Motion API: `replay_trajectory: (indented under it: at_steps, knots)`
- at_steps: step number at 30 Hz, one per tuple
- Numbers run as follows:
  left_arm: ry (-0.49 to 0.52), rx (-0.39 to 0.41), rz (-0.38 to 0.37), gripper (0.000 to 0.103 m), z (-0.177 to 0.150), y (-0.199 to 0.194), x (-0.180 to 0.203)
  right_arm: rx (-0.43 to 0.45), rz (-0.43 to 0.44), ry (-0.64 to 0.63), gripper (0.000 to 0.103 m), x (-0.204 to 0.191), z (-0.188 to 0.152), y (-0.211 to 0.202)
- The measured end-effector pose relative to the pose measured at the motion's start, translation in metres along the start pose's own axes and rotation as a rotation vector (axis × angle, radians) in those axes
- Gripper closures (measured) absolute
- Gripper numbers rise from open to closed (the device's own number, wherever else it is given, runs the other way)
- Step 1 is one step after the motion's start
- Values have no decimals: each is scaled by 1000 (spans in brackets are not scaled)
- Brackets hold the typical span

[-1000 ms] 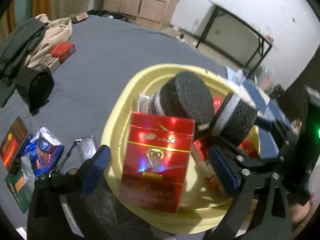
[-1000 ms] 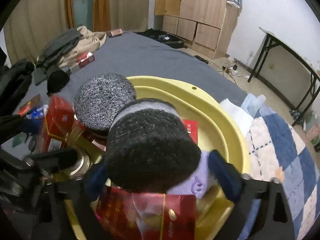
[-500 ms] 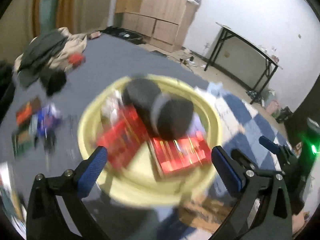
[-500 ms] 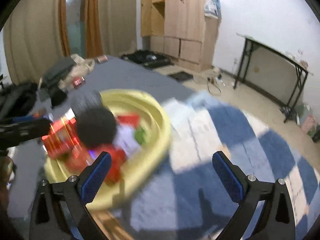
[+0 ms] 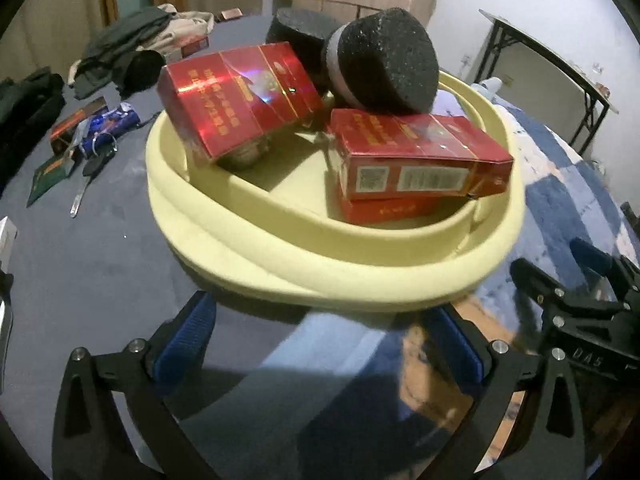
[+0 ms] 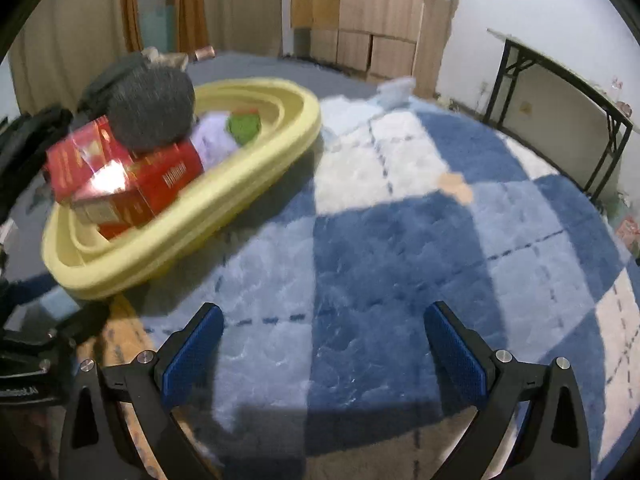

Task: Organize rigid objects

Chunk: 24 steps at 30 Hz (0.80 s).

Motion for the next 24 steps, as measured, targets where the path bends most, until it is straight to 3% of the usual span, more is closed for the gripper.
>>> replay_trajectory:
  at_steps: [6,24]
  knots:
    - [11,38,64,0,0,7,2,-13,-47,-50,0,-6,1,4]
    - [18,35,67,0,-1,1,3,-22,-33,-38,0,-4,2,6]
Point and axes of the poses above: each gripper's, at about its wrist camera, not at the fingertips, and y roughly the way its jaws point, x to its right, z to its top, the point moved 9 cm from there along y, roughly the way its jaws point, and after that the axes turned 14 degrees about x, right-handed, at the moved point
